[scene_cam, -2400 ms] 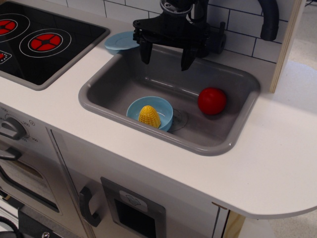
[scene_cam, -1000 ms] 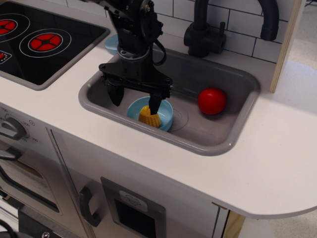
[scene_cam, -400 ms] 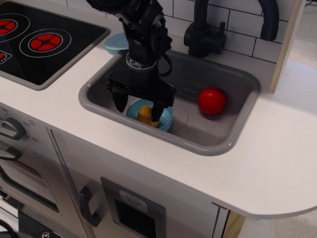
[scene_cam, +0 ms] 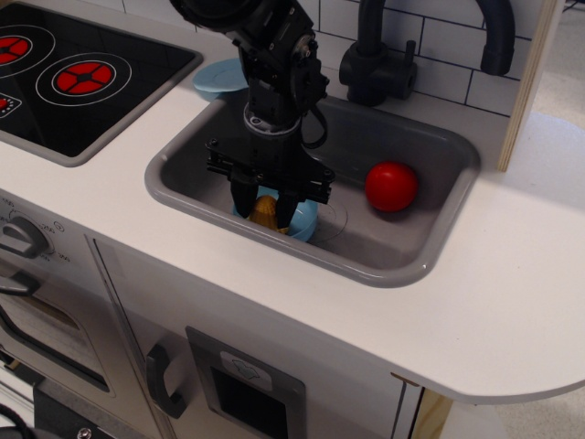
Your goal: Take corn out of bowl sink
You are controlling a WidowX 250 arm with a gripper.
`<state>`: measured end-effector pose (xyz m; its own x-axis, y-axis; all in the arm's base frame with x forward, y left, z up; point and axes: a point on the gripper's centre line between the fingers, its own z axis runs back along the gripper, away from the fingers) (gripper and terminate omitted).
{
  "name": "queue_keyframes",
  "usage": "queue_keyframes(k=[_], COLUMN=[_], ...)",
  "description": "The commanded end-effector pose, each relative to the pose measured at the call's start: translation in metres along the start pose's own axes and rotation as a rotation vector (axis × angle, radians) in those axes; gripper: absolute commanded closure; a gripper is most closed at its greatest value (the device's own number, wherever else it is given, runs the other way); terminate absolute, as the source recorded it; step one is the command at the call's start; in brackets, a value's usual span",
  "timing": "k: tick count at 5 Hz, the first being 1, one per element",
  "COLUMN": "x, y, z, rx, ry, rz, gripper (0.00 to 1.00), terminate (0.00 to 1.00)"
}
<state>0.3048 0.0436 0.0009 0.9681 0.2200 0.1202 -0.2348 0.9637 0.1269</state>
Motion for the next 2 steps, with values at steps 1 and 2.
queue_keyframes(k=[1,2], x=[0.028,0.044], y=[0.012,0.021], z=[0.045,0.066], rx=[-0.047,-0.086], ry=[-0.058,-0.055], rz=[0.081,0.163], gripper=[1.0,1.0], terminate=[0.0,0.0])
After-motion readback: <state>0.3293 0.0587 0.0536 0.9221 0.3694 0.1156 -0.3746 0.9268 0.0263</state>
